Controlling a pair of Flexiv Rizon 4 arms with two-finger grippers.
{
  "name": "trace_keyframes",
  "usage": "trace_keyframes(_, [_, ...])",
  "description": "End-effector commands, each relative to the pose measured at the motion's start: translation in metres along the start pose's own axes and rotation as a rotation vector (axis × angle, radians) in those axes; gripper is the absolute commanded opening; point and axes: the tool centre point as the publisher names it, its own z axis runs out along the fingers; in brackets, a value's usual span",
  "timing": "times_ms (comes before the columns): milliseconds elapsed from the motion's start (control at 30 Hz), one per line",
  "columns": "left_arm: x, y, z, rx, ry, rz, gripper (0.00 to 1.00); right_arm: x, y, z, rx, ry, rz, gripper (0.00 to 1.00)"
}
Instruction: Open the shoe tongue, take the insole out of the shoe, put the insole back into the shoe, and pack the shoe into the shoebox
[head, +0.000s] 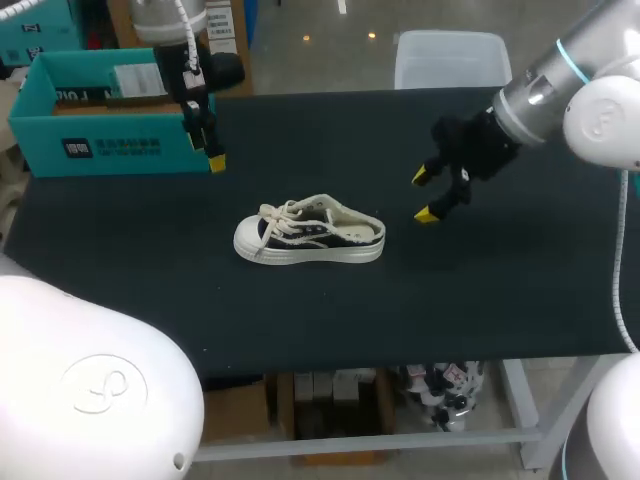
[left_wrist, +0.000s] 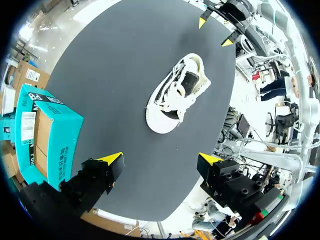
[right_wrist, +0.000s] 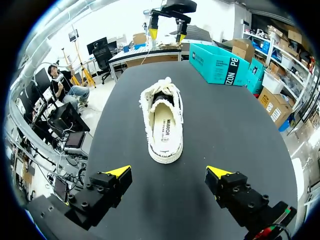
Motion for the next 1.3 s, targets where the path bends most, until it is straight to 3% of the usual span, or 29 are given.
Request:
trace_keyframes(33, [0.005, -0.013, 0.004, -0.046, -0.018, -0.089, 1.0, -0.002, -0.001, 0.016, -0.013, 0.005, -0.004, 1.0])
trace_keyframes(167, [0.01, -0.02, 0.011, -0.014, -0.011, -0.214, 1.0, 0.001, 0.001, 0.029, -0.044, 0.011, 0.001, 1.0])
trace_keyframes(233, [0.011, -0.024, 0.014, -0.033, 0.018, -0.171, 1.0, 0.004, 0.003, 0.037, -0.058, 0.013, -0.001, 1.0])
trace_keyframes(633, [0.011, -0.024, 0.014, -0.033, 0.018, -0.171, 1.0, 0.008, 0.018, 0.075, -0.094, 0.039, -0.03, 1.0])
trace_keyframes(700, [0.02, -0.03, 0.018, -0.009, -0.009, -0.276, 1.0, 0.007, 0.018, 0.081, -0.098, 0.044, -0.018, 1.0])
trace_keyframes(800, [0.034, -0.037, 0.025, -0.001, -0.032, -0.358, 1.0, 0.006, 0.018, 0.087, -0.107, 0.046, -0.001, 1.0])
trace_keyframes(967, [0.043, -0.043, 0.027, 0.022, 0.012, -0.371, 1.0, 0.005, 0.014, 0.094, -0.109, 0.05, 0.03, 1.0])
trace_keyframes(1300, [0.057, -0.05, 0.031, 0.042, -0.012, -0.424, 1.0, 0.001, 0.001, 0.1, -0.125, 0.039, 0.084, 1.0])
